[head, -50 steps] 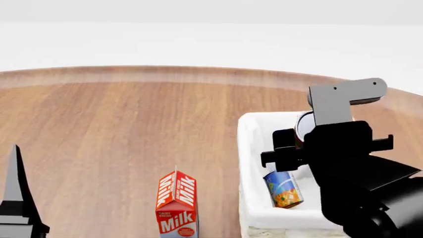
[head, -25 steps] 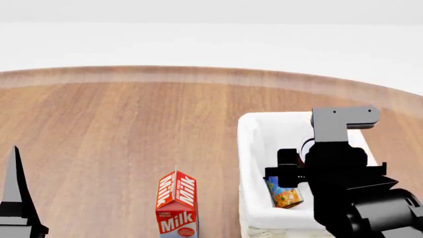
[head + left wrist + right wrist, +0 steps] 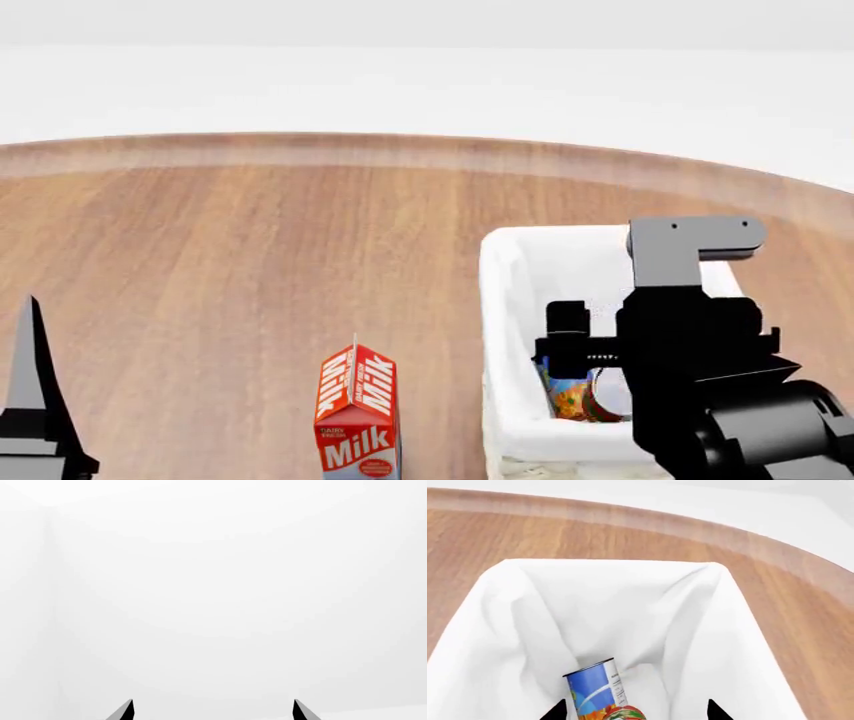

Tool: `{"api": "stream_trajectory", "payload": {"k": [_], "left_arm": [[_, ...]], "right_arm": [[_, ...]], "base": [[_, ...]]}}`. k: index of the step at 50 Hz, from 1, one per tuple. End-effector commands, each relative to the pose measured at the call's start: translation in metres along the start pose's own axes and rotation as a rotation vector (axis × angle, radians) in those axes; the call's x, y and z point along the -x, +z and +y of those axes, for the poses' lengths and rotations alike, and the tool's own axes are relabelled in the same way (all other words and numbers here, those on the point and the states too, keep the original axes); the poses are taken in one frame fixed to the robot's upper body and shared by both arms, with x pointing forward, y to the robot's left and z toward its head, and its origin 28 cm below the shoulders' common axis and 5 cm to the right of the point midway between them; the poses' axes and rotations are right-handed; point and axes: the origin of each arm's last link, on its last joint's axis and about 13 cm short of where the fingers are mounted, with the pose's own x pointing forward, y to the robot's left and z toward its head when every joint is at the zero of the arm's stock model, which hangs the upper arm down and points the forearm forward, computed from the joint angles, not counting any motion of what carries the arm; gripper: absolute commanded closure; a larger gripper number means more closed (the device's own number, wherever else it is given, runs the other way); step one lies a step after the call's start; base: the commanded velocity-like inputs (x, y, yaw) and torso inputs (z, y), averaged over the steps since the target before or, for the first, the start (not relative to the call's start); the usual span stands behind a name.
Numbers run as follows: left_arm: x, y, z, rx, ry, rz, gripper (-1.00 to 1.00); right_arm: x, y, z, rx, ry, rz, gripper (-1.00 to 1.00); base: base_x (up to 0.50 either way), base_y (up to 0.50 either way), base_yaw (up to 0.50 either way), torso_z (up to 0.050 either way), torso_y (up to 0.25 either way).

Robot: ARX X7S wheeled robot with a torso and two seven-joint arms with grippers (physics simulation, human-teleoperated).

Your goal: Pick up the alphabet soup and the tomato sauce, and put them in the basket.

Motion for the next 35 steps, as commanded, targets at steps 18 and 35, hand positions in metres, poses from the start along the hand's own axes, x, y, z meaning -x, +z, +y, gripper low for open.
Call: {"api": "stream_trajectory", "payload": {"k": [18, 35], "left_arm": [[0.000, 0.000, 0.000, 0.002, -0.001, -0.001, -1.00], [0.001, 0.001, 0.000, 0.003, -0.001, -0.001, -1.00]], "right_arm": [[0.005, 0.015, 0.001, 0.005, -0.018, -0.172, -1.00], [0.018, 0.035, 0.002, -0.057, -0.058, -0.504, -1.00]], "base": [[0.00, 0.00, 0.00, 0.000, 0.000], [0.00, 0.00, 0.00, 0.000, 0.000]]}}
